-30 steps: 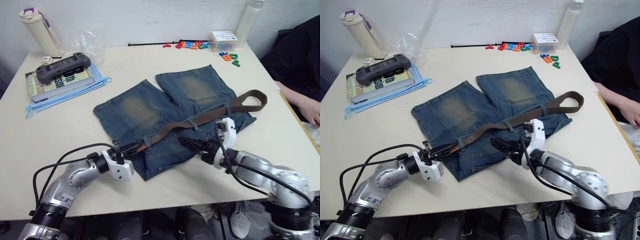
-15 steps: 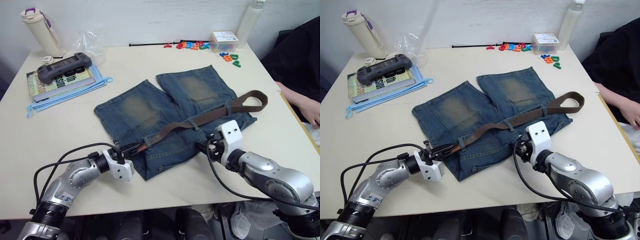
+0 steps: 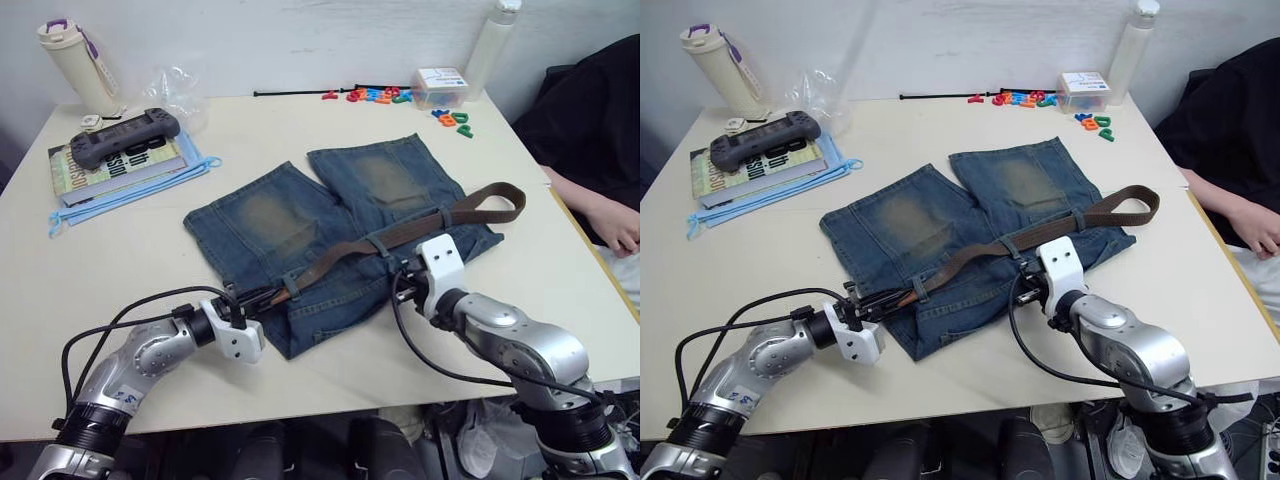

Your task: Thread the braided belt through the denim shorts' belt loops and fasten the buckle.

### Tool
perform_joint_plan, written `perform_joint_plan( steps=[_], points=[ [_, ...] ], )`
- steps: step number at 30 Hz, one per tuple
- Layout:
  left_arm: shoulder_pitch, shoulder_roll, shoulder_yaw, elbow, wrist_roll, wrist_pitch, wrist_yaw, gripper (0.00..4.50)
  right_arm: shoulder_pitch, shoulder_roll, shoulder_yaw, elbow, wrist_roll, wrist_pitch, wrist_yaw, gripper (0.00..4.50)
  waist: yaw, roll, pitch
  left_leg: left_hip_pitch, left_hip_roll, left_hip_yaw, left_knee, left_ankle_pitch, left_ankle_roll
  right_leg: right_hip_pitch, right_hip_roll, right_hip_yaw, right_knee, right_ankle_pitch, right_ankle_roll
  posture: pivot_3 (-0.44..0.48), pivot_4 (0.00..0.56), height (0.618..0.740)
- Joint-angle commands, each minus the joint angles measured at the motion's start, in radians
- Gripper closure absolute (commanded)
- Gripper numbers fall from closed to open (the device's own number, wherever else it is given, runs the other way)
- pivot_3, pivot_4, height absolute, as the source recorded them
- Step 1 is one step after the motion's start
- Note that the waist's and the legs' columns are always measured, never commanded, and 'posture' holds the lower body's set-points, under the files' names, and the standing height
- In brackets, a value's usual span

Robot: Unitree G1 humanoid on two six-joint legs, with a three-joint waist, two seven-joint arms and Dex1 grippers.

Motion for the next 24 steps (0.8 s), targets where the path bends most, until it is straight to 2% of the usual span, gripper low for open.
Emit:
perform_joint_plan(
  steps=[1, 9, 15, 22, 24],
  points=[
    [0.037, 0.059, 0.067, -0.038, -0.042, -0.011, 0.004, 4.46, 0.018, 0.018, 0.003, 0.057, -0.025, 0.06, 0.018, 4.47, -0.002, 0.0, 0.0, 0.0, 0.001, 0.0, 0.0, 0.0, 0.0, 0.0, 0.0, 0.0, 0.0, 0.0, 0.0, 0.0, 0.15, 0.718],
    [0.137, 0.192, 0.197, -0.03, -0.117, -0.079, 0.012, 4.46, 0.017, 0.035, -0.019, 0.072, -0.06, 0.087, 0.047, 4.47, -0.018, 0.001, 0.0, 0.0, 0.003, 0.0, -0.001, -0.001, -0.002, -0.001, 0.001, -0.005, 0.0, 0.0, -0.001, 0.0, 0.15, 0.718],
    [0.208, 0.291, 0.27, 0.083, -0.063, -0.236, 0.063, 4.46, 0.0, 0.04, -0.036, 0.095, -0.078, 0.096, 0.068, 4.47, -0.019, 0.002, 0.001, -0.001, 0.004, 0.0, -0.001, -0.001, -0.003, -0.002, 0.001, -0.006, -0.001, 0.0, -0.002, 0.0, 0.15, 0.718],
    [0.163, 0.268, 0.229, 0.082, -0.032, -0.215, 0.1, 4.46, -0.01, 0.053, -0.042, 0.107, -0.095, 0.101, 0.082, 4.47, -0.017, 0.002, 0.001, -0.001, 0.003, 0.001, -0.001, -0.001, -0.003, -0.002, 0.0, -0.007, -0.001, 0.0, -0.002, 0.0, 0.15, 0.718],
    [0.157, 0.25, 0.209, 0.065, -0.028, -0.199, 0.094, 3.45, -0.013, 0.054, -0.041, 0.109, -0.094, 0.101, 0.083, 4.5, -0.015, 0.002, 0.001, -0.001, 0.003, 0.001, -0.001, -0.001, -0.003, -0.002, 0.0, -0.007, -0.001, 0.0, -0.002, 0.0, 0.15, 0.718]
  ],
)
